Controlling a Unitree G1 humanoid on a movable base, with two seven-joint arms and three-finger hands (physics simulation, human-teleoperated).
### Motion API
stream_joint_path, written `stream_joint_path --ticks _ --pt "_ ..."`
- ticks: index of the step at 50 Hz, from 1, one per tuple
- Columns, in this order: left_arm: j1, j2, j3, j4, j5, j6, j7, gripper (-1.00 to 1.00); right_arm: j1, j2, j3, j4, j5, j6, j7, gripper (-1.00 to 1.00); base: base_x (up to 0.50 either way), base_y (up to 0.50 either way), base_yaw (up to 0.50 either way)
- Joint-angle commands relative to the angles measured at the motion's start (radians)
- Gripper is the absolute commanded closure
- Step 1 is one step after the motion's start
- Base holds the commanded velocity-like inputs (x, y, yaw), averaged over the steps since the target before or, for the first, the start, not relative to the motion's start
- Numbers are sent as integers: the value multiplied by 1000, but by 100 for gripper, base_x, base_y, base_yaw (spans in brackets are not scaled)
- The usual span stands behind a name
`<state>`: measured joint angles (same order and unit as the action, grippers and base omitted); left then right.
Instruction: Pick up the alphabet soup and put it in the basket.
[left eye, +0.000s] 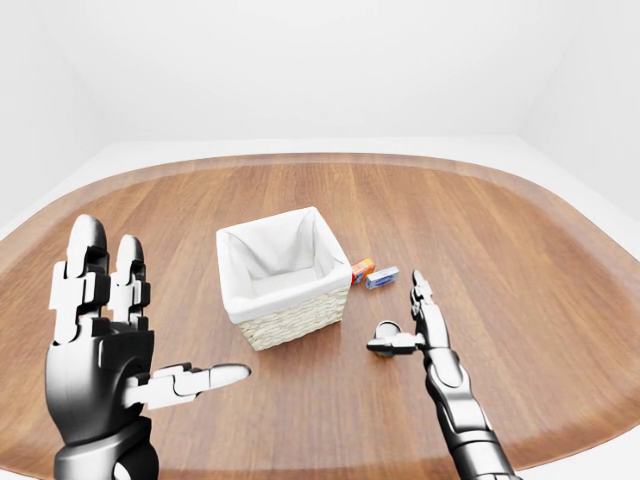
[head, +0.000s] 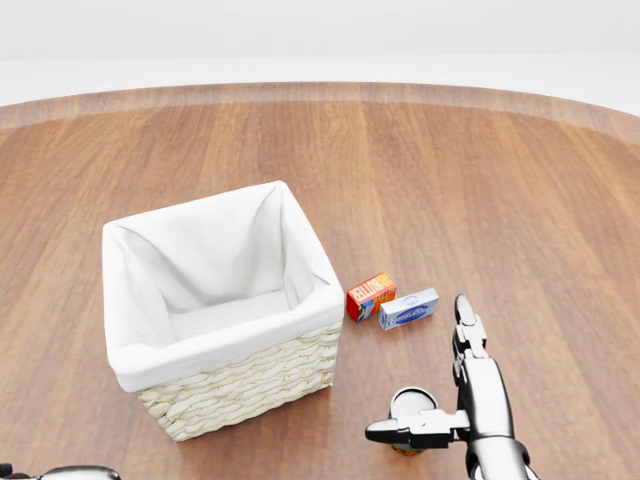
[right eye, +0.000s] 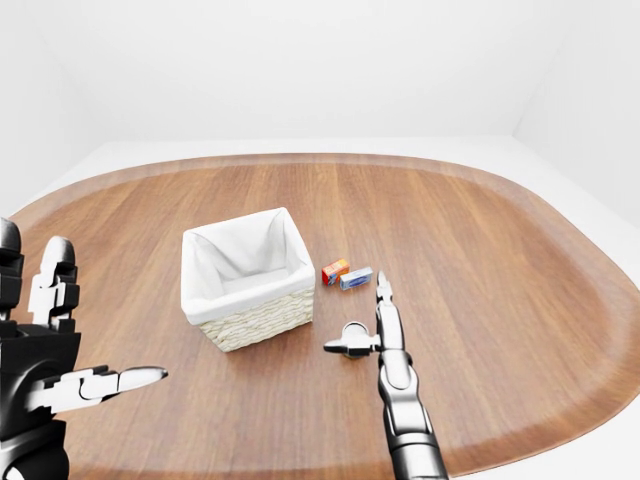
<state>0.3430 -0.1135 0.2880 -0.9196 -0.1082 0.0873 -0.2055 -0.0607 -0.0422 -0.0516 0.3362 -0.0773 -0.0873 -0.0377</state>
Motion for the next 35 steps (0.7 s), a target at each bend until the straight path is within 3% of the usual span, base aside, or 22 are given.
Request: stream_joint_path --ticks 1,35 --pt "7 -5 3 -14 -6 0 -9 -100 -9 -3 5 60 -25 0 -15 -100 0 0 0" --pt "20 -6 -11 -24 -6 0 -12 -100 -72 -8 8 285 -43 0 -41 -100 0 0 0"
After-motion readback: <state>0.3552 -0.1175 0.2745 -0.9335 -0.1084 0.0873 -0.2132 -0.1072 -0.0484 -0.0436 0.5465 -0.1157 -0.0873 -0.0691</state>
